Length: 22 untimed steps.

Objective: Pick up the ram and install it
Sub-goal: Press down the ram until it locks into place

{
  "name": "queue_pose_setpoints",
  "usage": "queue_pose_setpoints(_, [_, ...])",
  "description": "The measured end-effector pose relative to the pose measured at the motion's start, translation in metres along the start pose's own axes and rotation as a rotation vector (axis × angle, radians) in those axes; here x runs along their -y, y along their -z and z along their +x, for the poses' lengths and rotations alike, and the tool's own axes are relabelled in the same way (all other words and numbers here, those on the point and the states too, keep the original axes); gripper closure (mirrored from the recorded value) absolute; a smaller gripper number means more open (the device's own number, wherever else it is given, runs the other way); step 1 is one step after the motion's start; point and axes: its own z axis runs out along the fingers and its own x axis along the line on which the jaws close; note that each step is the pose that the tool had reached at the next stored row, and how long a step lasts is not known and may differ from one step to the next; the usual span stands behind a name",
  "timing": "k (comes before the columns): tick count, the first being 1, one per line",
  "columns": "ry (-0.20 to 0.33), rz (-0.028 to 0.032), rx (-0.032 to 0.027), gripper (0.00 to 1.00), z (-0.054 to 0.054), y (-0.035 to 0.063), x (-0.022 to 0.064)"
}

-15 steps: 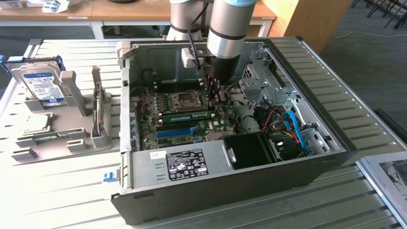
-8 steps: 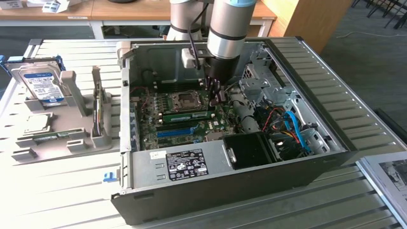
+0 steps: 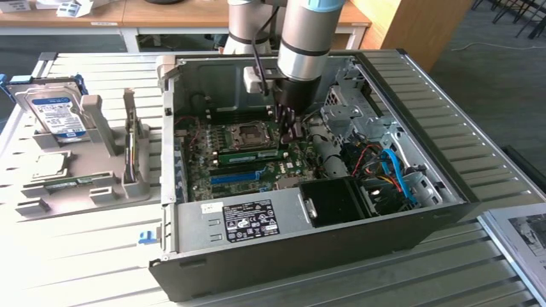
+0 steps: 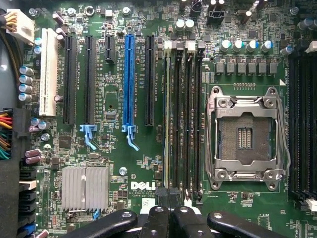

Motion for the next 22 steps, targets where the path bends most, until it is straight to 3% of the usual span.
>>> queue_pose_setpoints(22, [0.0,0.0,-0.0004,0.9,-0.0001,-0.0032,0.0001])
